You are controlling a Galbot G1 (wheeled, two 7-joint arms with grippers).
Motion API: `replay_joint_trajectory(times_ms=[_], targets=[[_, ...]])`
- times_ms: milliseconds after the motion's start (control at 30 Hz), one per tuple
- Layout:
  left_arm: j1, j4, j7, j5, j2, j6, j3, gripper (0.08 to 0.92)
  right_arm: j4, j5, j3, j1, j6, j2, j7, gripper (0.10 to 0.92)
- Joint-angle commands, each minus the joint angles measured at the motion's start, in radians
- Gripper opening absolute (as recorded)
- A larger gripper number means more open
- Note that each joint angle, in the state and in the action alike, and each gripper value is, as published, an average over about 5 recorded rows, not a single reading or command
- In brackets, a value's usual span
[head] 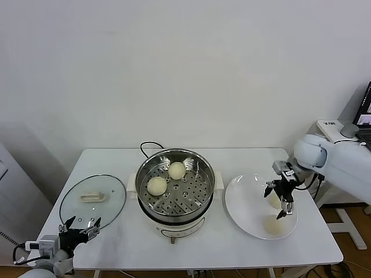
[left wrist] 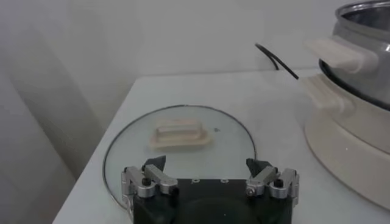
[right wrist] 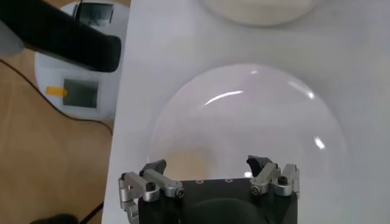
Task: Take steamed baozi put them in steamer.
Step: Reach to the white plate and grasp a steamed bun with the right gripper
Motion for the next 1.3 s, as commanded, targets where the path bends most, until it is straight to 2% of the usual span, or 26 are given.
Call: replay_joint_trajectory(times_ms=[33,600,1033,1300], targets=[[0.001,0.001,0.0,0.0,0.0,0.001,0.001,0.823,-0.015,-0.085,0.103,-0.147,0.021,-0.02,-0.009,0.823],[0.004,0.006,0.001,0.001,-0.003,-0.002,0.006,0.823,-0.095,-0.152,0.171,-0.229,0.047,0.031,0.015,0.812],[0.003,0.008,0.002,0.004,-0.001,-0.001,0.007,0.823,-0.117,-0.155,0.205,-0.264,0.041,0.048,-0.004,0.594],[0.0,0.006,0.0,0.005,-0.005,0.002,0.01,0.823,-0.099,-0.123,0.179,-0.205,0.041,0.04,-0.017,0.513]])
